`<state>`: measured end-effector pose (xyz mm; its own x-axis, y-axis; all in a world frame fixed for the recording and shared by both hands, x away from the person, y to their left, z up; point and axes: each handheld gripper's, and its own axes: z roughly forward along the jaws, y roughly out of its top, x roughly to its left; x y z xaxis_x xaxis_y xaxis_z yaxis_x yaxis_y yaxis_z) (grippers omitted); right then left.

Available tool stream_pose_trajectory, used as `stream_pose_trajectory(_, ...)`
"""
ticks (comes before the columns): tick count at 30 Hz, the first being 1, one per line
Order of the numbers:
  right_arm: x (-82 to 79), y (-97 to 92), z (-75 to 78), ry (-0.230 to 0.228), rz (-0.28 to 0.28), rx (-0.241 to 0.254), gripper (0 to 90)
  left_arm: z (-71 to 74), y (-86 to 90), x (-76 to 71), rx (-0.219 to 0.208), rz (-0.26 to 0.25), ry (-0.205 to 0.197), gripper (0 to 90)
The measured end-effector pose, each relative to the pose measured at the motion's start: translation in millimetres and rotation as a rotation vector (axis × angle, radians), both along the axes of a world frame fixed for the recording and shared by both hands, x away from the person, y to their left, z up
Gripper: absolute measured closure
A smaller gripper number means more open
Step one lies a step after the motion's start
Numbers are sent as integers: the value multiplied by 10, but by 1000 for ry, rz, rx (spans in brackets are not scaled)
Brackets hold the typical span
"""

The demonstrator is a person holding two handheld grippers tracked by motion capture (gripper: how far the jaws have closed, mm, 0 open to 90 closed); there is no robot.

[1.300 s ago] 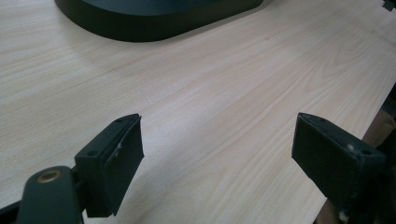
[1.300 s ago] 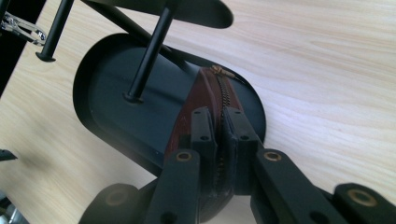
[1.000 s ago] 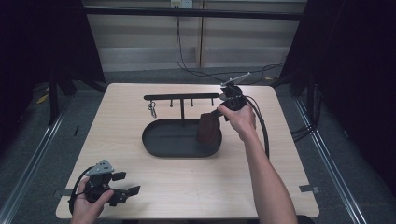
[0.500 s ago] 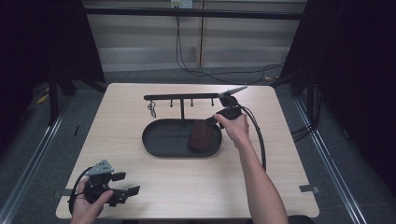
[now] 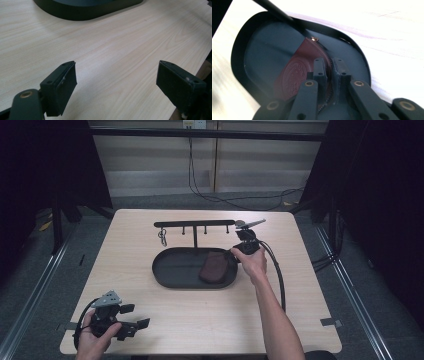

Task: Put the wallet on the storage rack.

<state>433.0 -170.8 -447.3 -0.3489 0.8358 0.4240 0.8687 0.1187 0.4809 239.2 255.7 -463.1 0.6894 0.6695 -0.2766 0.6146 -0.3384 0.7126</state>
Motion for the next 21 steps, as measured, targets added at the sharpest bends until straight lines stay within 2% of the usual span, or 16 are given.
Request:
stream_pose_trajectory(3,-11,-8,-18,-5,-8,-10,802,-4,-7,7,8,-2,-4,164)
stream_pose_trajectory(8,-32,-42,65,-43,-16,4,763,-2,-8,8,5,-2,-3,164)
stream_pose_trajectory(11,-77,-38,86,-48,-1,-1,703,-1,-7,6,7,-3,-5,164)
stream_pose_trajectory(15,-142,-57,86,-74,10,4,595,-5,-11,9,12,-5,-2,164)
stream_pose_trajectory(21,-227,-97,169,-114,25,23,440,-6,-9,17,8,0,0,164)
